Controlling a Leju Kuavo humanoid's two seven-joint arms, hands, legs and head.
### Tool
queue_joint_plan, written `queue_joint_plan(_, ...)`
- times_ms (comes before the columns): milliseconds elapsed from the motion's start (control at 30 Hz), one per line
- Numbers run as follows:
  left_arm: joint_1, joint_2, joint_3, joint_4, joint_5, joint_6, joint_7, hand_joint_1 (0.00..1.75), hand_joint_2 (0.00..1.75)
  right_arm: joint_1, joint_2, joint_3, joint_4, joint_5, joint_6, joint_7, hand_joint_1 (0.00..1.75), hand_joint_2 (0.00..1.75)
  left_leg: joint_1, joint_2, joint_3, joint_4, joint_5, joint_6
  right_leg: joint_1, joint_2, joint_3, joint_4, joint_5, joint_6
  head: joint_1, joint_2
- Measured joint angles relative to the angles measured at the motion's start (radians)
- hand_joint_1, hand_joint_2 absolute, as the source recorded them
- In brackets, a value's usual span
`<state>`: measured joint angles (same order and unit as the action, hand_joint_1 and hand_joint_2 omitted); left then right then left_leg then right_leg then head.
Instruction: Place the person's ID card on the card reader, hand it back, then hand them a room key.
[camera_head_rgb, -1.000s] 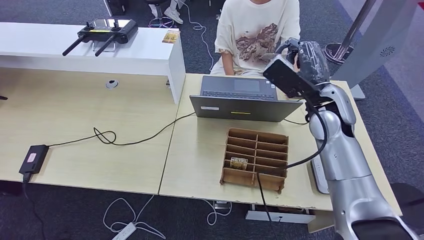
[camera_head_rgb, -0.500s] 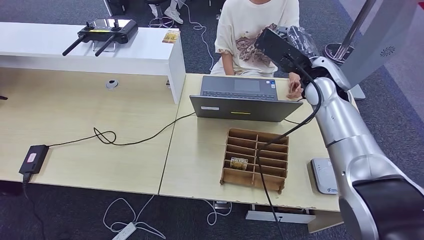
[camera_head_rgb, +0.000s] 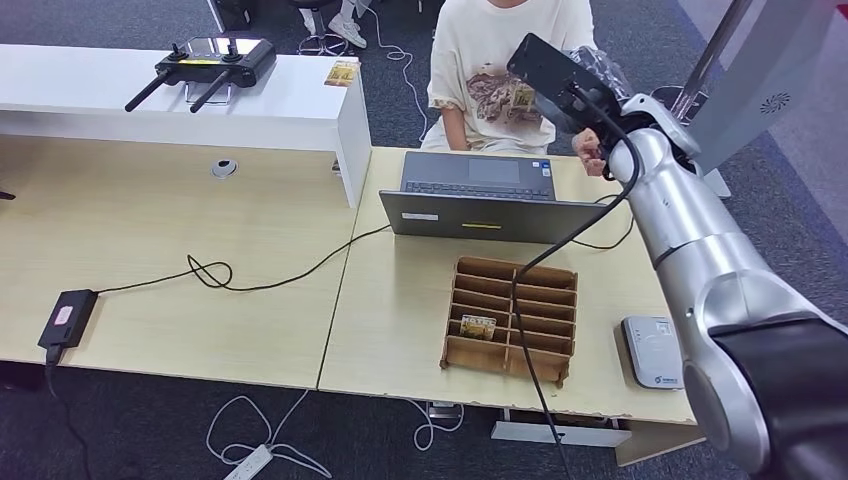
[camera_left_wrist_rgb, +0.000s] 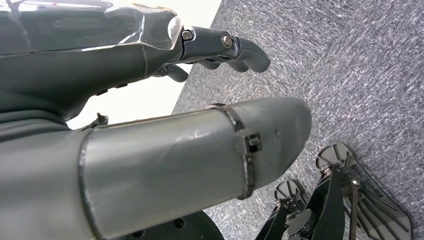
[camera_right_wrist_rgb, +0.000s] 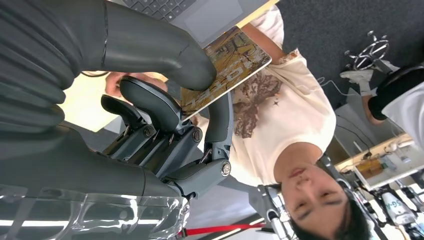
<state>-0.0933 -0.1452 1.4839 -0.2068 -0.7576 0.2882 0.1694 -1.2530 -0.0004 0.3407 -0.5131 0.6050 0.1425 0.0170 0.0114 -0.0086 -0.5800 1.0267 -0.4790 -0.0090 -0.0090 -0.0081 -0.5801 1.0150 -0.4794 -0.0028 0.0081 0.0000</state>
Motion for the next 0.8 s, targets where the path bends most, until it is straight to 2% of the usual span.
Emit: queue_joint_plan(800,0.001,0.008,0.0,0.0,-0.005,-0.001,0.003,0.0,0.0,-0.035,-0.018,0.0,0.099,-0.008,0.02,0.035,1.71,1.75,0.0,0.0,0.0,0.0,0.0,0.0,0.0,0.0,0.0,0.0,0.0,0.0,0.0,0.0)
